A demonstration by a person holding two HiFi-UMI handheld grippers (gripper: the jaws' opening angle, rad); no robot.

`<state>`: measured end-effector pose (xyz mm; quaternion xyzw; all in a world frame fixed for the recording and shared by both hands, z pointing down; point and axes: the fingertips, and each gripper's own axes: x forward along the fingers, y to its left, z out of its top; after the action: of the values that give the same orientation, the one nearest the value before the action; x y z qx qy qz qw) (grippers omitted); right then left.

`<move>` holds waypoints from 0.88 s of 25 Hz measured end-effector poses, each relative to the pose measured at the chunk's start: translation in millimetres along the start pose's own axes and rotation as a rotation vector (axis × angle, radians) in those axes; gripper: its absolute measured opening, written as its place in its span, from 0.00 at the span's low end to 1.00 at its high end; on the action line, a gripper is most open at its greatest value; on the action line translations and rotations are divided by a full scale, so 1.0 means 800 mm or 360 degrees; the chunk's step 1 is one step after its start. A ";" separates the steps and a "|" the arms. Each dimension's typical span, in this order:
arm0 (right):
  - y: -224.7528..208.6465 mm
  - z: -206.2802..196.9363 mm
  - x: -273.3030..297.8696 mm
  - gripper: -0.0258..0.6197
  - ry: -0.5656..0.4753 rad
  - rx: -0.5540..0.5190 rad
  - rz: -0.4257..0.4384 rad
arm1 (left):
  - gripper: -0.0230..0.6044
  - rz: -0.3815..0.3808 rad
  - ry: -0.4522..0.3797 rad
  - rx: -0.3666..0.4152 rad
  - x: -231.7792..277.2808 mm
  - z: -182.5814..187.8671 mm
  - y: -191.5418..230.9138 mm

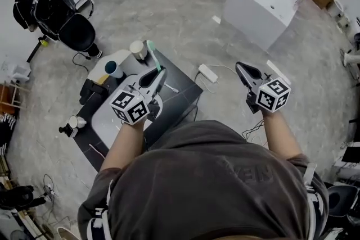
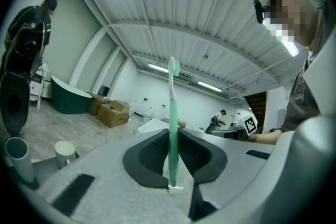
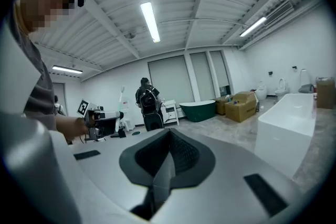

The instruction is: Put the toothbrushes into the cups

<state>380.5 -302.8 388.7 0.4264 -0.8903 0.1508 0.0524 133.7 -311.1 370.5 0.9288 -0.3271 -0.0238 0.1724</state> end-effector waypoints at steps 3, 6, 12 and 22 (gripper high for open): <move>-0.027 0.011 0.005 0.03 0.0012 -0.0032 0.0121 | 0.11 0.0165 -0.0078 -0.0012 0.011 0.014 0.005; -0.045 0.013 0.033 0.03 0.0019 -0.0041 0.0197 | 0.11 0.0302 -0.0130 -0.0009 0.013 0.021 0.034; -0.024 0.014 0.088 0.03 0.0050 -0.0073 0.0274 | 0.11 0.0452 -0.0164 0.0083 -0.011 0.036 0.108; 0.016 -0.025 0.182 0.03 0.0129 -0.0016 0.0218 | 0.11 0.0544 -0.0264 0.0158 -0.002 0.004 0.306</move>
<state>278.0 -397.0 437.1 0.3576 -0.9153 0.1668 0.0802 -14.7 -489.2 449.3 0.8620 -0.4939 -0.0546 0.1003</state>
